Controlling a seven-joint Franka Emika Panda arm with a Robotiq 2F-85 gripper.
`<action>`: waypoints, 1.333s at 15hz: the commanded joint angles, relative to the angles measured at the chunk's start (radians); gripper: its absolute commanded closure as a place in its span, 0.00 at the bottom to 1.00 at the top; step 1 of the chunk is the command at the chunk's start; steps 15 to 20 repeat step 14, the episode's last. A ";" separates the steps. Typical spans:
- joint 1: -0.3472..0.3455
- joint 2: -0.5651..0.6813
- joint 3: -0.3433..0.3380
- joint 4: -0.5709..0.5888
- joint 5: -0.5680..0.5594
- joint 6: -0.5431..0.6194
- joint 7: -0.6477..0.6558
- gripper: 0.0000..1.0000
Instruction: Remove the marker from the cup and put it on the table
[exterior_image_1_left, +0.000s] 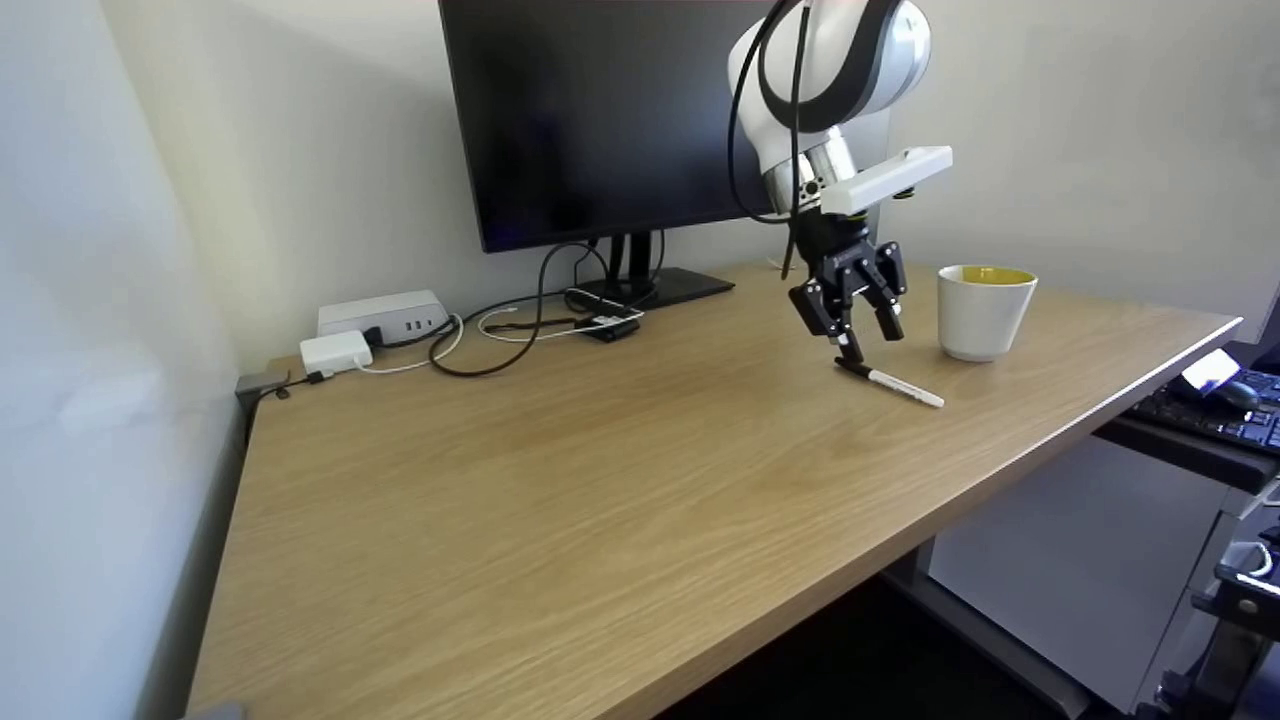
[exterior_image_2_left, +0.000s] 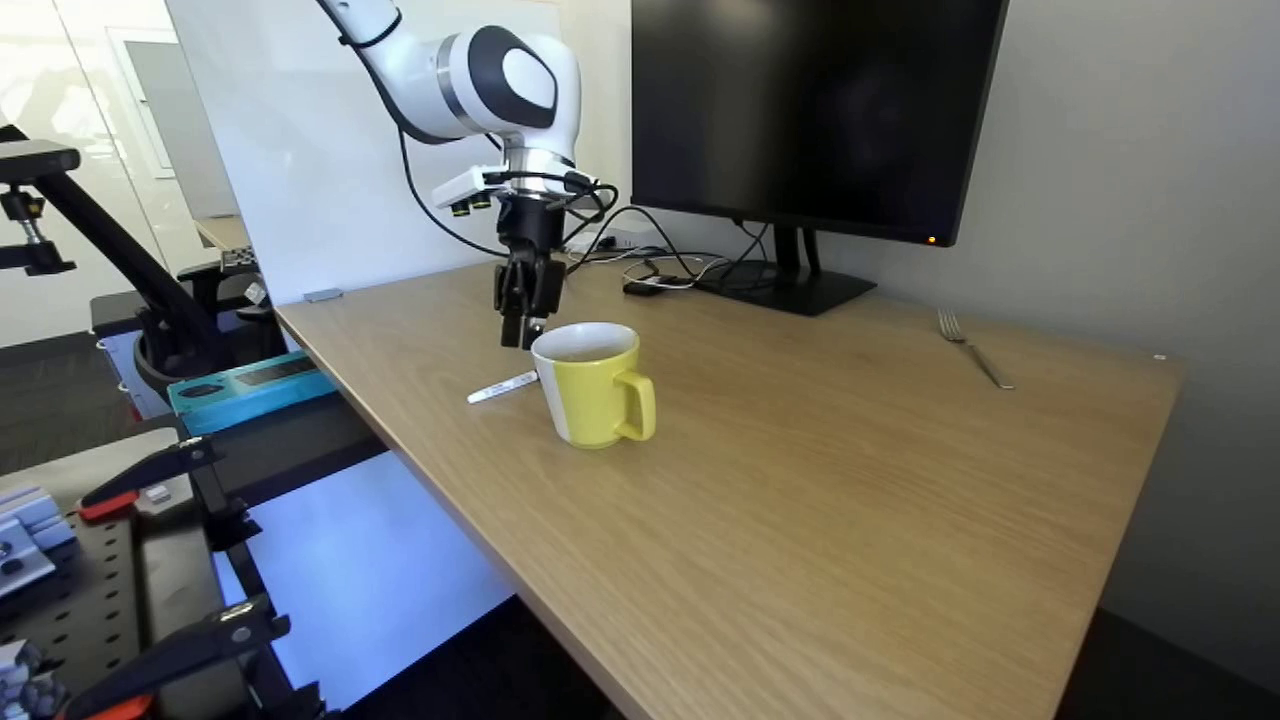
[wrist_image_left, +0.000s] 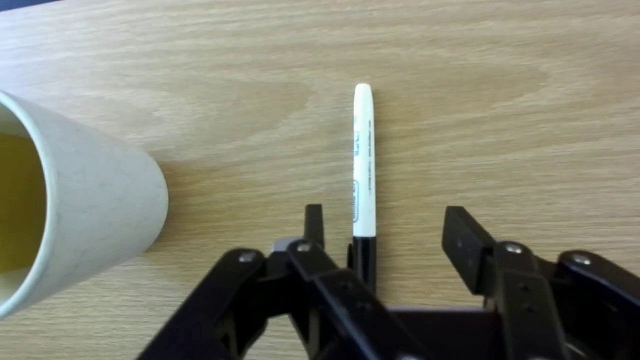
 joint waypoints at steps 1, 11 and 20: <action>0.027 -0.010 -0.025 0.011 0.001 -0.010 0.030 0.06; 0.039 -0.134 -0.015 -0.012 0.003 0.027 0.058 0.00; 0.039 -0.158 -0.013 -0.042 0.002 0.034 0.058 0.00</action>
